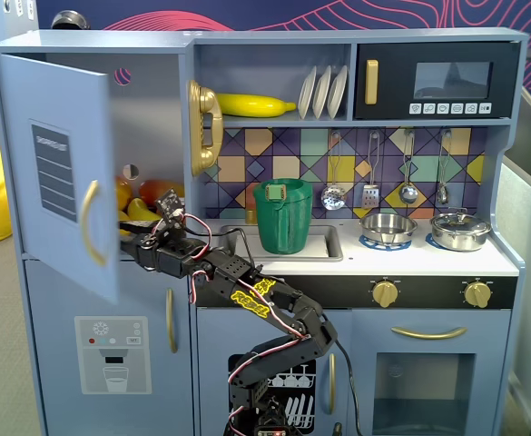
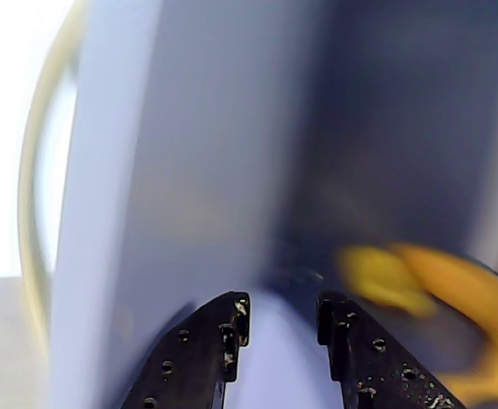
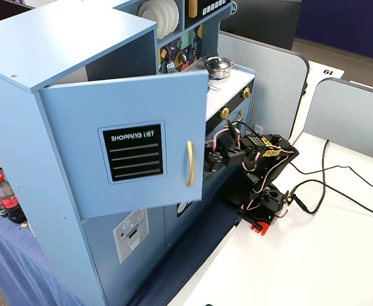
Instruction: Open the left cabinet door
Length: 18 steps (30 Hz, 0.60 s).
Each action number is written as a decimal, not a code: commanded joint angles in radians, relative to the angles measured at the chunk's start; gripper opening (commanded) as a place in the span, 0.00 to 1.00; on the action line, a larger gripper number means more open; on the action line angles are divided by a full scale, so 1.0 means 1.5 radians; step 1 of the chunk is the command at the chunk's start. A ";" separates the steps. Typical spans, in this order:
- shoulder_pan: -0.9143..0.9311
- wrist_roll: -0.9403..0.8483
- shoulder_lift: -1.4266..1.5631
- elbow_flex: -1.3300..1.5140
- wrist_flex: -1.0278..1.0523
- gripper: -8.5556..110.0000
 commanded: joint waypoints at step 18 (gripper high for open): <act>0.667 0.264 0.318 0.245 0.687 0.07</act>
